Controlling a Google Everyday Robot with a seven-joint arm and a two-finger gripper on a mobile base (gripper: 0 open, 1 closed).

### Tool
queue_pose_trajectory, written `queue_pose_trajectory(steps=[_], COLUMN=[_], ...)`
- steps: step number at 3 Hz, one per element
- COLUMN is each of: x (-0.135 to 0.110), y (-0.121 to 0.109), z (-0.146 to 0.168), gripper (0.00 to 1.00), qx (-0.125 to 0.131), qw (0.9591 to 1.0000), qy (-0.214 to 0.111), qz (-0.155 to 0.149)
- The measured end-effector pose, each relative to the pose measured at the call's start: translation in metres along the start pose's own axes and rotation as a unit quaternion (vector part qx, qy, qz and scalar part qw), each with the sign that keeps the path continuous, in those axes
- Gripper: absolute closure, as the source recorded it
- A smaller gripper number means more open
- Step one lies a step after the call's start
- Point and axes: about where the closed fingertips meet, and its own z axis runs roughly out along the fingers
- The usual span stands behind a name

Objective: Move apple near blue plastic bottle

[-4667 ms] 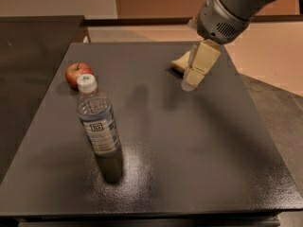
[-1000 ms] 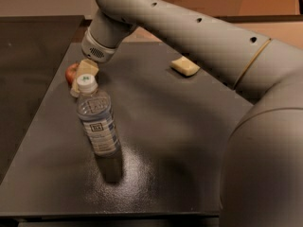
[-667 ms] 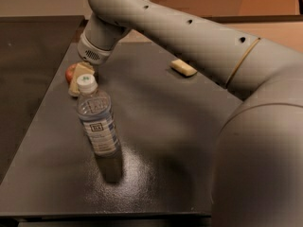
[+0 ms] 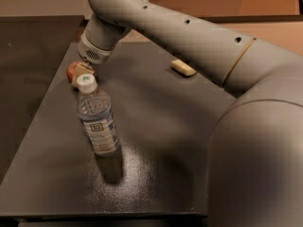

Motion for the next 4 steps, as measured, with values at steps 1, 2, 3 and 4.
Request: queue_pose_trajectory(steps=[1, 2, 3, 4], x=[0.006, 0.02, 0.034, 0.048], y=[-0.002, -0.005, -0.001, 0.009], z=[-0.015, -0.032, -0.052, -0.068], gripper=[0.88, 1.0, 1.0, 1.0], qx=[-0.003, -0.011, -0.017, -0.027], qw=[0.9999, 0.9994, 0.9982, 0.996], qy=[-0.014, -0.028, -0.037, -0.044], qz=[-0.007, -0.02, -0.044, -0.073])
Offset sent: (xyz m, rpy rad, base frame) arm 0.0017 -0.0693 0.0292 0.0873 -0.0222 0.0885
